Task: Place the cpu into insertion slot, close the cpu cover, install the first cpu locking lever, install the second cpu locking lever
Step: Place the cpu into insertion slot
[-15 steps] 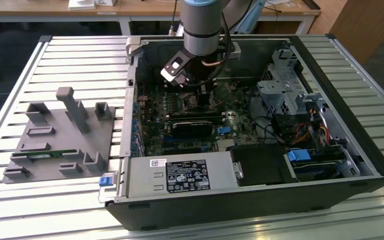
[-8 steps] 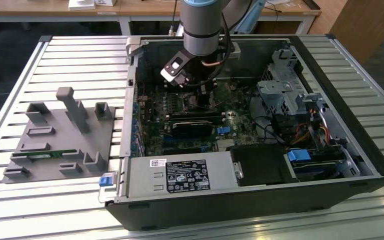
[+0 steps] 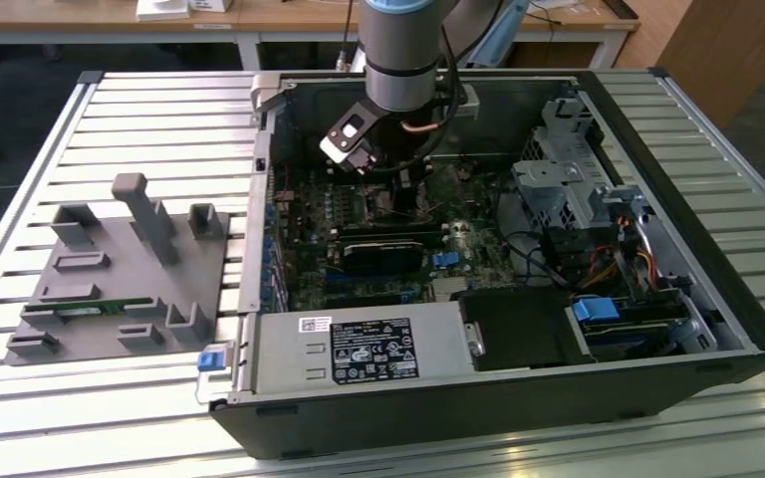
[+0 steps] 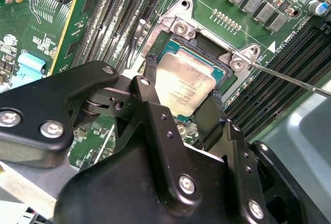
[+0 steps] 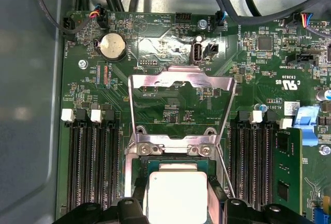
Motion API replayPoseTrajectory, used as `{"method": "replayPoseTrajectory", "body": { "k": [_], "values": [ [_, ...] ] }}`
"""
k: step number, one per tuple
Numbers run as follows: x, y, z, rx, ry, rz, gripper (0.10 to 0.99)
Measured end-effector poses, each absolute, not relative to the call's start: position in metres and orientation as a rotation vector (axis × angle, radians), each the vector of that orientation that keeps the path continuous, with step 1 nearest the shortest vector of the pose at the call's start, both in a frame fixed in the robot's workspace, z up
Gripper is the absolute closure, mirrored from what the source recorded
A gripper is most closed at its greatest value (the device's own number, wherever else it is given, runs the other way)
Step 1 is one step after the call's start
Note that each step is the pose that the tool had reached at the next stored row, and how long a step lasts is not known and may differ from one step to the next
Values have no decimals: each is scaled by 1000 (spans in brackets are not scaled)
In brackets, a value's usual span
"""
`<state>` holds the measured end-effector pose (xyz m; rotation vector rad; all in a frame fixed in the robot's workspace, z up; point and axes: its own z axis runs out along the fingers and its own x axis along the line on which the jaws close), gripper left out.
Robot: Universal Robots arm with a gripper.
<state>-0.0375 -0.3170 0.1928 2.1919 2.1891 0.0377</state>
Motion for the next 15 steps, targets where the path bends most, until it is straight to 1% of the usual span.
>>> {"method": "replayPoseTrajectory", "body": {
  "k": [3,4,15],
  "values": [
    [-37,-317,193,2192,2189,39,537],
    [-37,-317,193,2192,2189,39,475],
    [-36,-317,193,2191,2190,38,475]
  ]
}}
